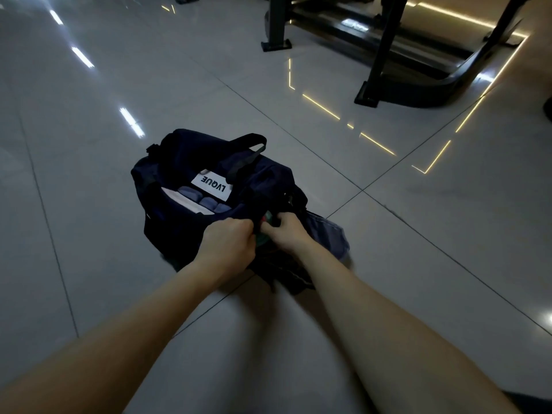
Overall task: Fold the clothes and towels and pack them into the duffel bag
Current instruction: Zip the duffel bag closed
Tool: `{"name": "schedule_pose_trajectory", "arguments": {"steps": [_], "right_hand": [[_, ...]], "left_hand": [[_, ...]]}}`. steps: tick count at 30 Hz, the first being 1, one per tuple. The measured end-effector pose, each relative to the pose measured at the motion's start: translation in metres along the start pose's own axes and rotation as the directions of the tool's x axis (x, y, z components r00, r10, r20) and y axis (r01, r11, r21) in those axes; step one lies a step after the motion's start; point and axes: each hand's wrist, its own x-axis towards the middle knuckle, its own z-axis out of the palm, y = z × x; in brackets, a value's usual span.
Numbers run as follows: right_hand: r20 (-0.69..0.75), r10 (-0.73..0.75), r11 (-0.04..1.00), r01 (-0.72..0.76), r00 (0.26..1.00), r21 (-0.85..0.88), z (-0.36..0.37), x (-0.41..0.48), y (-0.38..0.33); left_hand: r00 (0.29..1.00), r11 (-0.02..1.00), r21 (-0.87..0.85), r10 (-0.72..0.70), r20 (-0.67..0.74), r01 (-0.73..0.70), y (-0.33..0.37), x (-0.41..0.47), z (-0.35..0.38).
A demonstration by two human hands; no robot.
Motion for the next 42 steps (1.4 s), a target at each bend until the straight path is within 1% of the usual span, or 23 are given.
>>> {"name": "schedule_pose_trajectory", "arguments": {"steps": [2, 4, 6, 8, 10, 12, 14, 16, 18, 19, 20, 21, 22, 23, 24, 25, 27, 29, 30, 33, 36, 40, 42], "right_hand": [[0.104, 0.06, 0.981, -0.078, 0.993, 0.179, -0.002, -0.003, 0.002], [0.238, 0.13, 0.887, -0.22, 0.963, 0.406, -0.005, -0.008, 0.008], [0.224, 0.154, 0.83, -0.249, 0.962, 0.499, -0.008, -0.009, 0.014], [0.143, 0.164, 0.861, -0.212, 0.976, 0.463, -0.011, -0.006, 0.015], [0.078, 0.163, 0.908, -0.181, 0.984, 0.378, -0.011, -0.006, 0.013], [-0.009, 0.169, 0.929, -0.156, 0.986, 0.337, -0.007, -0.006, 0.01], [-0.094, 0.193, 0.93, -0.151, 0.977, 0.336, -0.003, -0.005, 0.007], [-0.087, 0.26, 0.882, -0.2, 0.962, 0.426, 0.001, -0.003, 0.003], [0.008, 0.33, 0.789, -0.28, 0.944, 0.547, -0.003, 0.002, -0.001], [0.013, 0.353, 0.771, -0.299, 0.935, 0.563, -0.011, 0.006, -0.002], [-0.051, 0.365, 0.802, -0.286, 0.93, 0.524, -0.02, 0.012, 0.0], [-0.179, 0.336, 0.89, -0.25, 0.925, 0.38, -0.033, 0.019, 0.002], [-0.325, 0.246, 0.967, -0.21, 0.913, 0.141, -0.046, 0.027, 0.005], [-0.423, 0.125, 0.979, -0.18, 0.898, -0.092, -0.059, 0.033, 0.006], [-0.444, 0.006, 0.962, -0.127, 0.896, -0.243, -0.068, 0.037, 0.005], [-0.392, -0.08, 0.946, -0.054, 0.917, -0.318, -0.074, 0.041, 0.003], [-0.188, -0.188, 0.929, 0.113, 0.964, -0.352, -0.077, 0.048, -0.003], [-0.039, -0.244, 0.906, 0.214, 0.969, -0.367, -0.073, 0.055, -0.007], [-0.024, -0.261, 0.895, 0.232, 0.965, -0.381, -0.071, 0.058, -0.007], [-0.085, -0.279, 0.87, 0.214, 0.957, -0.445, -0.073, 0.064, -0.009], [-0.102, -0.289, 0.84, 0.201, 0.952, -0.504, -0.081, 0.069, -0.009], [-0.076, -0.362, 0.728, 0.23, 0.929, -0.646, -0.087, 0.076, -0.012], [-0.114, -0.4, 0.708, 0.228, 0.909, -0.668, -0.09, 0.077, -0.009]], "left_hand": [[0.998, 0.995, -0.087, -0.056, -0.008, 0.055, -0.007, 0.002, -0.002], [0.993, 0.988, -0.102, -0.114, 0.014, 0.115, -0.011, 0.004, -0.001], [0.99, 0.986, -0.089, -0.137, 0.015, 0.138, -0.011, 0.007, 0.003], [0.994, 0.99, -0.087, -0.109, -0.005, 0.108, -0.007, 0.009, 0.005], [0.998, 0.994, -0.097, -0.046, -0.041, 0.042, -0.005, 0.007, 0.008], [0.99, 0.989, -0.121, 0.074, -0.118, -0.088, -0.004, 0.002, 0.01], [0.961, 0.969, -0.082, 0.214, -0.174, -0.231, -0.003, -0.003, 0.012], [0.945, 0.958, -0.013, 0.282, -0.168, -0.288, -0.006, -0.005, 0.017], [0.955, 0.969, 0.029, 0.248, -0.163, -0.247, -0.012, -0.004, 0.026], [0.961, 0.974, 0.052, 0.224, -0.16, -0.219, -0.014, -0.003, 0.029], [0.968, 0.977, 0.079, 0.206, -0.141, -0.196, -0.015, -0.001, 0.032], [0.974, 0.977, 0.105, 0.198, -0.112, -0.187, -0.014, 0.001, 0.034], [0.977, 0.976, 0.123, 0.194, -0.087, -0.182, -0.014, 0.003, 0.034], [0.978, 0.975, 0.135, 0.191, -0.08, -0.179, -0.014, 0.005, 0.035], [0.978, 0.974, 0.146, 0.189, -0.086, -0.175, -0.015, 0.007, 0.034], [0.977, 0.973, 0.154, 0.189, -0.104, -0.172, -0.017, 0.009, 0.034], [0.976, 0.976, 0.146, 0.182, -0.122, -0.164, -0.019, 0.013, 0.033], [0.975, 0.977, 0.135, 0.182, -0.125, -0.165, -0.018, 0.017, 0.032], [0.976, 0.978, 0.13, 0.18, -0.126, -0.163, -0.018, 0.019, 0.032], [0.976, 0.979, 0.127, 0.174, -0.132, -0.157, -0.018, 0.026, 0.031], [0.971, 0.976, 0.134, 0.192, -0.141, -0.174, -0.018, 0.031, 0.03], [0.96, 0.957, 0.188, 0.248, -0.127, -0.222, -0.017, 0.04, 0.031], [0.954, 0.945, 0.199, 0.282, -0.103, -0.258, -0.013, 0.043, 0.034]]}}
